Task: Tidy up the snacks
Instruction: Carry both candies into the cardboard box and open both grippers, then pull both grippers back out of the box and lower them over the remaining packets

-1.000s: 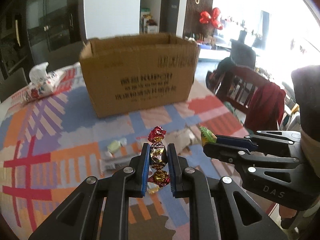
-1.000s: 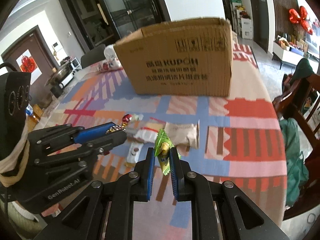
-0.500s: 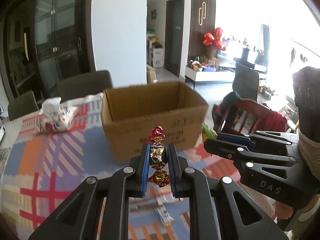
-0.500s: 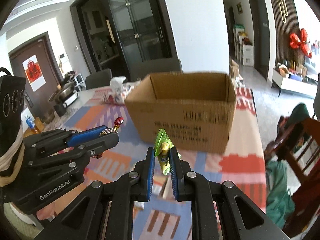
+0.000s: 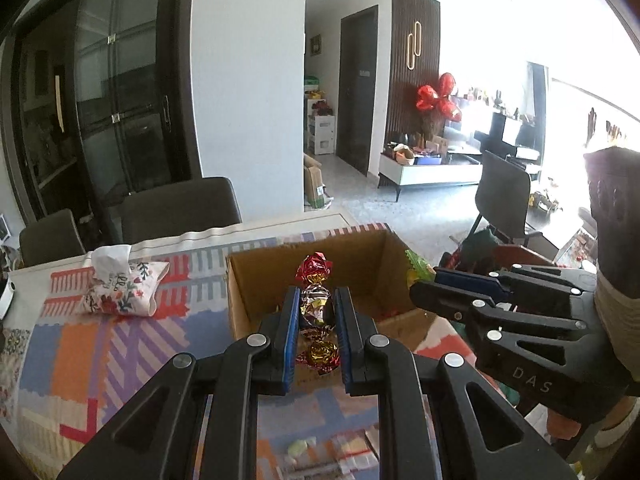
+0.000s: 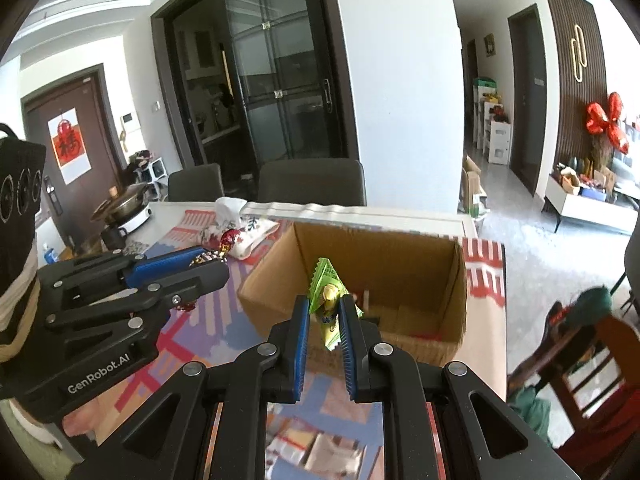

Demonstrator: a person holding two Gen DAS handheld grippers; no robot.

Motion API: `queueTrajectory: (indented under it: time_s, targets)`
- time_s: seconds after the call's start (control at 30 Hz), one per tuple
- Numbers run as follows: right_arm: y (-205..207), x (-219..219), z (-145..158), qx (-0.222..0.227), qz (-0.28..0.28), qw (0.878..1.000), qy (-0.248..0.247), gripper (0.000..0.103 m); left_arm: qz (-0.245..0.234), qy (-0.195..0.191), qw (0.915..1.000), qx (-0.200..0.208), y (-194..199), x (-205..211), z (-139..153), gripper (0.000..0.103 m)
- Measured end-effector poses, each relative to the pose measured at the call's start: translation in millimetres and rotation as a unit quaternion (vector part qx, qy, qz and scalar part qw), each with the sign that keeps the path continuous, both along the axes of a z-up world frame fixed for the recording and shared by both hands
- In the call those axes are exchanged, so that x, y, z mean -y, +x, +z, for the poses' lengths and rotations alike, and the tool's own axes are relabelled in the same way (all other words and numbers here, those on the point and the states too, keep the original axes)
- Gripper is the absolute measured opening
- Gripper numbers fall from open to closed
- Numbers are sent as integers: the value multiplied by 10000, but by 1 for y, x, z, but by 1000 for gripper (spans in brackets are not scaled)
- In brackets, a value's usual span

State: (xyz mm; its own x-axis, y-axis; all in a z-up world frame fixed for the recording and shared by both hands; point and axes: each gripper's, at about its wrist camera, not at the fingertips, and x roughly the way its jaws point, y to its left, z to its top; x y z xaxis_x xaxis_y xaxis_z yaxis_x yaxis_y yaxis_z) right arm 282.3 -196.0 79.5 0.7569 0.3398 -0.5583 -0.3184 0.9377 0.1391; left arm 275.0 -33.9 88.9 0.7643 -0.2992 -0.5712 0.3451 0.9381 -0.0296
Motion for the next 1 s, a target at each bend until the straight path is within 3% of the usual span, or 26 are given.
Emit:
queueTrajectory:
  time_s: [0.27,0.5,0.6,0.63,0.67,0.77,1.0]
  targets:
    - [42,-1,-2,-96,8,9999,-96,16,134,-192,9991,-353,45,-4,-10,18]
    - [65,0,-18,-291,-79,9994,-170,17,310,60,9983,-487,70,1,-29,19]
    - [69,3,-25,-374,-184,9989,-214,23,359,101,9984,-433,68,0,-32,47]
    - [69,3,-26,-401,-211,9987,-214,35,402,116,9984,-389,65,-1,-32,54]
    - [67,4,-27,-408,-239,9986,-216,43,452,175,9982,-356,62,-2,-32,54]
    - [57,5,-30,-391,-262,9986,-261,45,463,277,9978,-382,50,-1,-32,64]
    - [18,7,-34,-276,-305,9987,-306,54,352,385,9976,-454,14,1,-38,67]
